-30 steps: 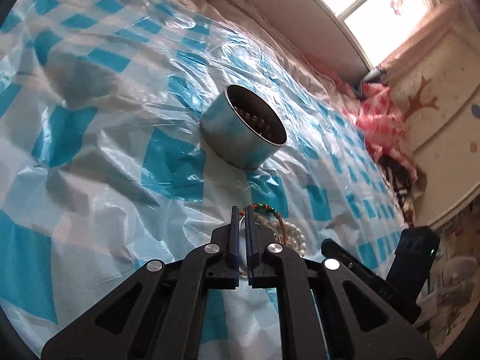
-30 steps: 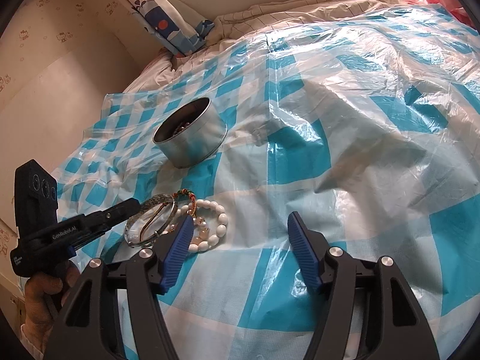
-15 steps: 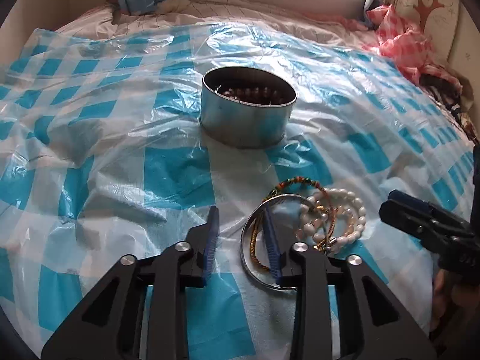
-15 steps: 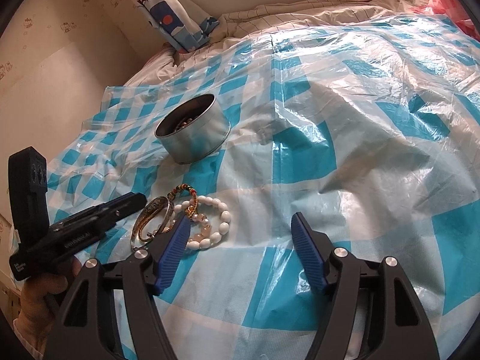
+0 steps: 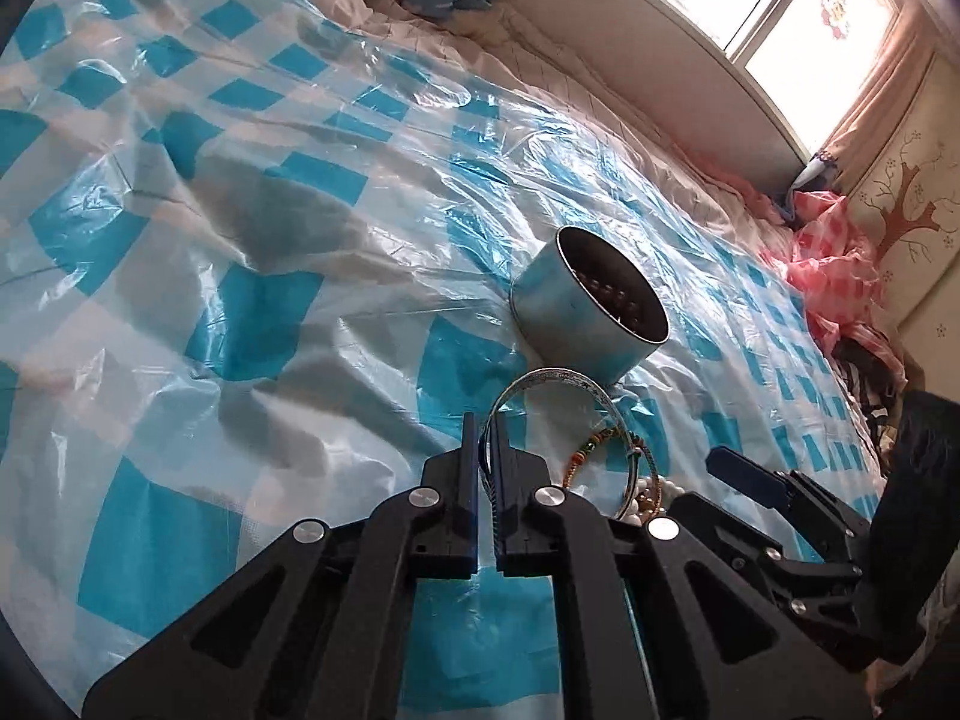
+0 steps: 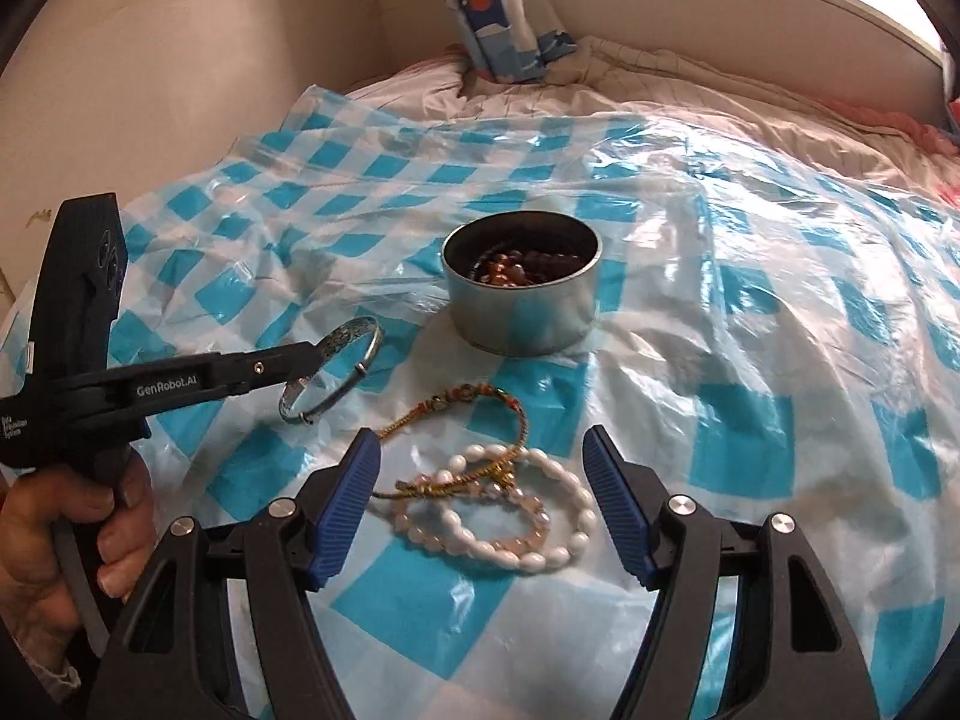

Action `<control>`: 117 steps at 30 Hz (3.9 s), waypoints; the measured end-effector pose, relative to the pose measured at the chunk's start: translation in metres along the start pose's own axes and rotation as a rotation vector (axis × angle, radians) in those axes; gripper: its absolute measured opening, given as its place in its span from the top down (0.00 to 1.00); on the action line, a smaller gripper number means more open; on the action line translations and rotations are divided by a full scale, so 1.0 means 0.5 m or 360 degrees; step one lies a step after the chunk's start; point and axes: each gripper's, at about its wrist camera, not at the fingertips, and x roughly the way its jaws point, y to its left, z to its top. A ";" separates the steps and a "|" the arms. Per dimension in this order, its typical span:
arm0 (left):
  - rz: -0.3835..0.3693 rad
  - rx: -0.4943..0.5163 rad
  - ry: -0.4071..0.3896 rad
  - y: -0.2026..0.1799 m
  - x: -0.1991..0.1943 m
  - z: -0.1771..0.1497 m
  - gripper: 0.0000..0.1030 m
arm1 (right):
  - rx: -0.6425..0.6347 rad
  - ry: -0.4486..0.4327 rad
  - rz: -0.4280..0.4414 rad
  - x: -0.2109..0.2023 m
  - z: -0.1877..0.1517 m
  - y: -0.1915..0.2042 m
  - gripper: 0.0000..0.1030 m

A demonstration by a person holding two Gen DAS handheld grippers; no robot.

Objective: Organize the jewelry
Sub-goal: 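Grasp the silver bangle with the left gripper and lift it from the dish, then grasp the beaded gold cord bracelet with the right gripper while the left holds the bangle, then carry the bangle and cord bracelet over the silver tin with both grippers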

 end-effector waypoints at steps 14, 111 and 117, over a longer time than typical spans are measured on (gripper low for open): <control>0.0137 0.0186 0.0032 -0.036 0.027 -0.007 0.95 | 0.0121 0.0126 0.0065 0.010 0.010 -0.045 1.00; 0.0103 0.0473 -0.0193 -0.160 -0.003 0.043 0.96 | 0.0342 -0.0310 0.0224 -0.067 0.069 -0.131 0.96; 0.0095 0.0481 -0.0199 -0.175 0.028 0.079 0.96 | 0.0322 -0.0352 0.0207 -0.049 0.113 -0.134 0.96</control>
